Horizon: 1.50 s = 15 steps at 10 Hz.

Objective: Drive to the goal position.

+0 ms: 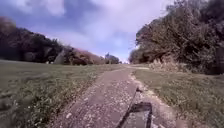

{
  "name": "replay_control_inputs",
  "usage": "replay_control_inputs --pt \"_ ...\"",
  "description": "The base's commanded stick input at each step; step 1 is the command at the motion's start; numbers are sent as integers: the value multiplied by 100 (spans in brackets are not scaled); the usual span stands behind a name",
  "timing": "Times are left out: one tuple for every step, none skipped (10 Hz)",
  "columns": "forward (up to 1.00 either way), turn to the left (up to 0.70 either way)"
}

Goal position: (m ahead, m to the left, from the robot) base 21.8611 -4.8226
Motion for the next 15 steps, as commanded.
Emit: replay_control_inputs --pt "70 0" --pt "70 0" --pt "70 0" --pt "70 0" --pt "70 0" --pt "70 0" --pt "70 0" --pt "70 0" --pt "70 0" --pt "70 0" --pt "70 0" --pt "70 0" --pt "70 0" --pt "70 0" --pt "70 0"
